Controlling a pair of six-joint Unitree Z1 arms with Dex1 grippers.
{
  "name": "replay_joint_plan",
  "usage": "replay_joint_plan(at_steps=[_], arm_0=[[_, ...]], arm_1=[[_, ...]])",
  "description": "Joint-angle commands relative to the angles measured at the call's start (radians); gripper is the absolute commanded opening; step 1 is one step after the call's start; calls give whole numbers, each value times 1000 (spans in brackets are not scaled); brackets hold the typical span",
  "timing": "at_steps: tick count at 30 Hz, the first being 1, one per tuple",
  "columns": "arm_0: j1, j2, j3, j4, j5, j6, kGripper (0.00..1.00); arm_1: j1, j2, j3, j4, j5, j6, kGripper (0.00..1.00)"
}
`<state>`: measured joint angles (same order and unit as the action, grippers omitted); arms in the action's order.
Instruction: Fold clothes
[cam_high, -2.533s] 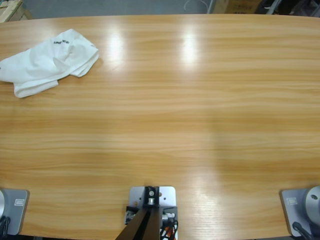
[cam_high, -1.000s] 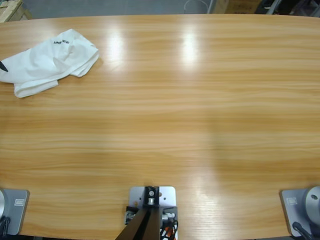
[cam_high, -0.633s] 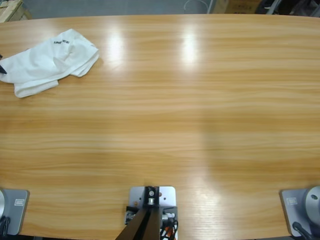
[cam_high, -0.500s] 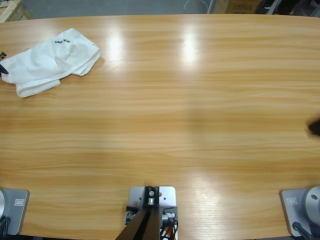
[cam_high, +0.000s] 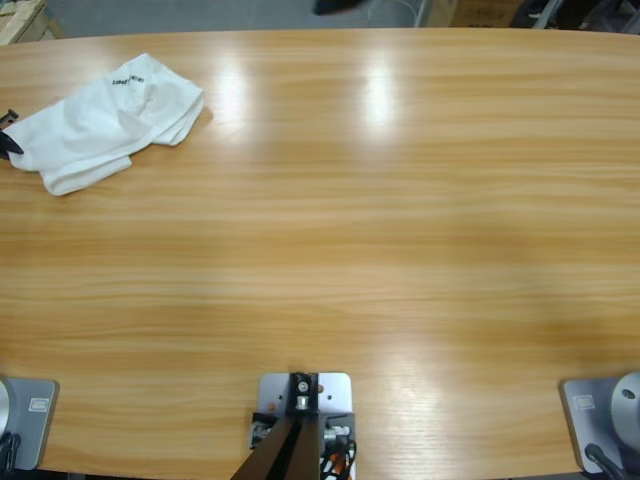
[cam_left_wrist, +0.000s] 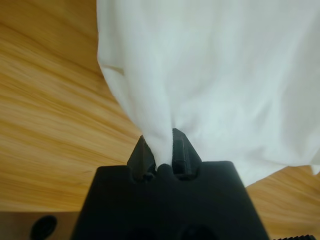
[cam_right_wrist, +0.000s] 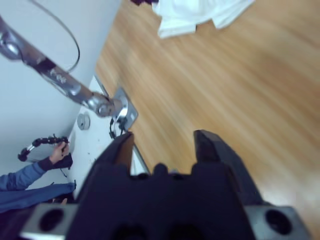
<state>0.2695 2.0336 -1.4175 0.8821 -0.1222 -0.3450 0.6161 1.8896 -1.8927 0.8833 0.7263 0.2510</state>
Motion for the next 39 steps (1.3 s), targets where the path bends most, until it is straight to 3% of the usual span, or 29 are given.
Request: replay_joint_plan(at_steps=[1, 6, 9, 12, 15, 18, 19, 21, 24, 27, 31, 33, 39], arm_0=[[-16, -6, 42, -19, -28, 23, 0], [-16, -1, 46, -23, -29, 30, 0], [-18, -2, 48, -25, -35, 34, 0], [-23, -5, 50, -30, -56, 47, 0], [-26, -7, 57, -39, -74, 59, 0], [-26, -7, 60, -43, -76, 63, 0], [-26, -8, 62, -42, -76, 63, 0], [-26, -14, 65, -43, -76, 63, 0], [-26, -22, 68, -43, -76, 63, 0], [-26, -26, 68, -43, -76, 63, 0], [-26, -29, 68, -44, -97, 65, 0], [-45, -27, 72, -51, -104, 69, 0], [-130, -41, 74, -57, -118, 88, 0]], arm_1=[[106, 441, -511, 201, 39, -15, 540], [156, 721, -1060, 445, 37, -23, 540], [164, 787, -1212, 436, 63, -15, 545], [166, 784, -1229, 474, 43, -34, 540], [163, 729, -1229, 620, -172, -128, 552], [157, 675, -1228, 709, -366, -158, 628], [157, 646, -1216, 731, -441, -170, 703], [157, 552, -1128, 732, -532, -179, 842], [127, 390, -934, 731, -437, -152, 998], [130, 213, -624, 711, -474, -150, 1000], [139, -134, 58, 416, -512, -84, 1000], [136, -231, 204, 375, -520, -67, 1000], [117, -379, 366, 364, -530, -44, 1000]])
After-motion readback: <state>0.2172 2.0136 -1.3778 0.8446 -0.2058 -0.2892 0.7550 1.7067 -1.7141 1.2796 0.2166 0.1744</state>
